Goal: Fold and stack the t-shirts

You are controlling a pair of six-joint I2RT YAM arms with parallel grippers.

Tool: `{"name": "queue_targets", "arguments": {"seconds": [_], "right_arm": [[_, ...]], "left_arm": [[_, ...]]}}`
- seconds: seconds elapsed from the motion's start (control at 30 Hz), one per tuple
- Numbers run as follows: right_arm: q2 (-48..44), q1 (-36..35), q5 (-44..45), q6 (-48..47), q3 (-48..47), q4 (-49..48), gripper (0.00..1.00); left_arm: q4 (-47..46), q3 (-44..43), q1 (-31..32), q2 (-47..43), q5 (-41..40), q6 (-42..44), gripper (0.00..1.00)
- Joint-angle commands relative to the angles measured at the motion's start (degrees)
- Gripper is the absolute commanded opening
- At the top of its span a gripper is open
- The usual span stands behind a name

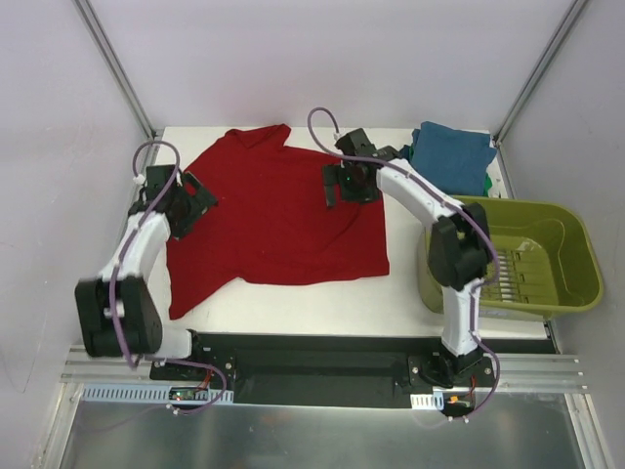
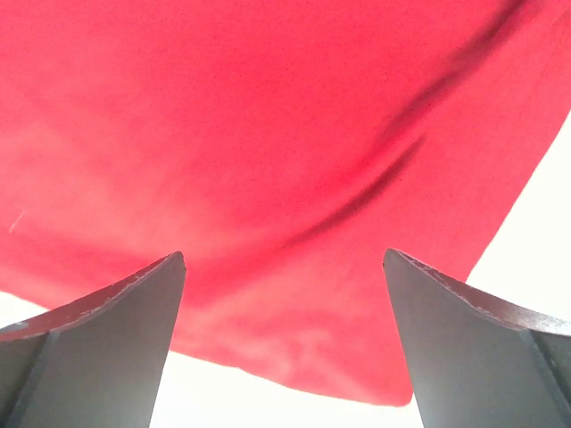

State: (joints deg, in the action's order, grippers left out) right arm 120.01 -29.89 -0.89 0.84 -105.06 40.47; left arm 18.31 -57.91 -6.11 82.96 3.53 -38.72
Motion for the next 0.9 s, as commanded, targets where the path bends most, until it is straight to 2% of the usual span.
{"name": "queue_targets", "arguments": {"seconds": [0.0,0.17,0.23,0.3,0.4,0.47,0.63,0.87], "right_arm": [[-17.5,-6.2,7.0,0.4,11.7,-2.6,0.97],[-29.8,-13.2,11.6,8.4,29.2,-4.2,0.97],[-33.4,-16.1,13.6,11.0,36.5,-5.8,0.97],[-34.2,-20.5,14.1,12.9,39.6,-5.7,0.97],[-33.7,-24.7,15.1,17.3,43.5,-5.4,0.99],[-32.4,-25.0,17.4,20.4,45.4,-5.3,0.97],[-27.3,-25.0,24.7,21.8,44.2,-2.8,0.91],[-21.1,-20.1,22.6,18.2,41.6,-5.2,0.86]], "left_arm": [[3.4,11.0,-0.6,-19.3,-1.7,0.7,0.99],[6.9,23.2,-0.6,-35.9,-0.1,-3.8,0.99],[7.2,29.0,-0.6,-42.8,3.8,-6.8,0.99],[7.6,32.5,-0.5,-48.1,3.8,-8.6,0.99],[11.3,33.4,-0.6,-52.3,1.3,-8.8,0.99],[14.8,33.3,-0.5,-53.0,-1.5,-8.2,0.99],[15.3,34.4,-0.5,-50.0,-1.6,-9.8,0.99],[15.3,34.4,-0.6,-46.2,-3.1,-10.2,0.99]]}}
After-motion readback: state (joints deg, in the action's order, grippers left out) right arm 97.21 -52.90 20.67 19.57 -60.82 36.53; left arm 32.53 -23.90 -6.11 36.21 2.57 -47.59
